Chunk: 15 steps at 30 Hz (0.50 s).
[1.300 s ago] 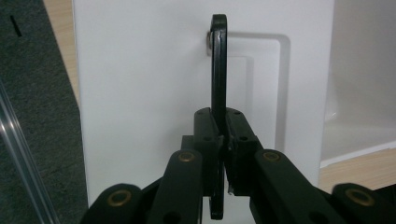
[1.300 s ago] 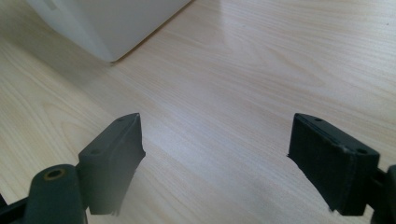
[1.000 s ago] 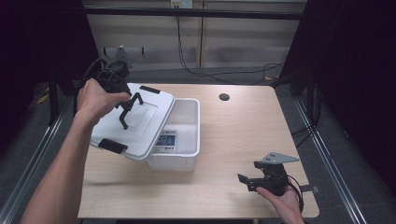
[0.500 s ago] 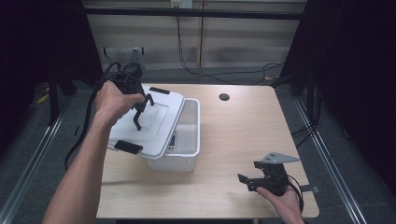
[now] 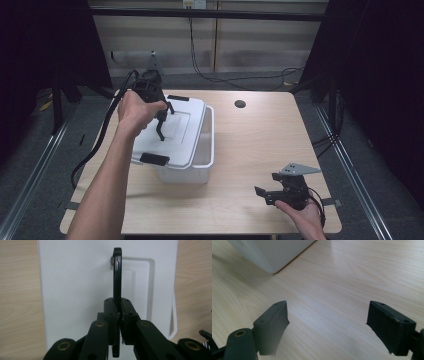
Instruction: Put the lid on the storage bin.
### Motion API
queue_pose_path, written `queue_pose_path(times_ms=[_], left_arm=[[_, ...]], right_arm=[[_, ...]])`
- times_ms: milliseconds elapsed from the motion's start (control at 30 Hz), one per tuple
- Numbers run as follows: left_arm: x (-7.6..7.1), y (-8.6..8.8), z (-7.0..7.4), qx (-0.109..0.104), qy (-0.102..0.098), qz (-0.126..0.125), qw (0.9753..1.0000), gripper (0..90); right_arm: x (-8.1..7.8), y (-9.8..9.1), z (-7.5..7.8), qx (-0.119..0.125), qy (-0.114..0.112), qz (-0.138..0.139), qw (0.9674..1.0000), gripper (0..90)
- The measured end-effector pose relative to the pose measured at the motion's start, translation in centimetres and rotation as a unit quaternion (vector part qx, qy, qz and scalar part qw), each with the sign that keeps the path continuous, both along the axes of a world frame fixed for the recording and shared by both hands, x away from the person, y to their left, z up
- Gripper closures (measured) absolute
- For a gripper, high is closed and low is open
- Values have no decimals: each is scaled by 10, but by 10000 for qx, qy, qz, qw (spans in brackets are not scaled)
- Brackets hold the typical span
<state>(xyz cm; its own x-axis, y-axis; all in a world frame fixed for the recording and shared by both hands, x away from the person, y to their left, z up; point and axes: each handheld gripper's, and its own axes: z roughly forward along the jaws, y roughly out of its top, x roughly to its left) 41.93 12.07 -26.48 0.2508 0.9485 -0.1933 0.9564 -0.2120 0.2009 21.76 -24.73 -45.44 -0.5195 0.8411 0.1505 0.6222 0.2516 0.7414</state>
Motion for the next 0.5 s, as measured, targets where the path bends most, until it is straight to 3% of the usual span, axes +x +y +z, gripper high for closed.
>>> queue_pose_path(times_ms=[100,167,333,500], left_arm=[[0,-2,-2,-116,38,21,9999,851],[0,-3,-6,-334,121,65,9993,851],[2,-5,-7,-335,57,362,9988,852],[3,-6,-9,-368,127,473,9981,851]], right_arm=[[0,0,0,14,8,5,10000,161],[0,0,0,26,7,-1,10000,161],[0,-1,0,66,31,-16,10000,158],[0,-1,-1,65,51,-8,10000,158]])
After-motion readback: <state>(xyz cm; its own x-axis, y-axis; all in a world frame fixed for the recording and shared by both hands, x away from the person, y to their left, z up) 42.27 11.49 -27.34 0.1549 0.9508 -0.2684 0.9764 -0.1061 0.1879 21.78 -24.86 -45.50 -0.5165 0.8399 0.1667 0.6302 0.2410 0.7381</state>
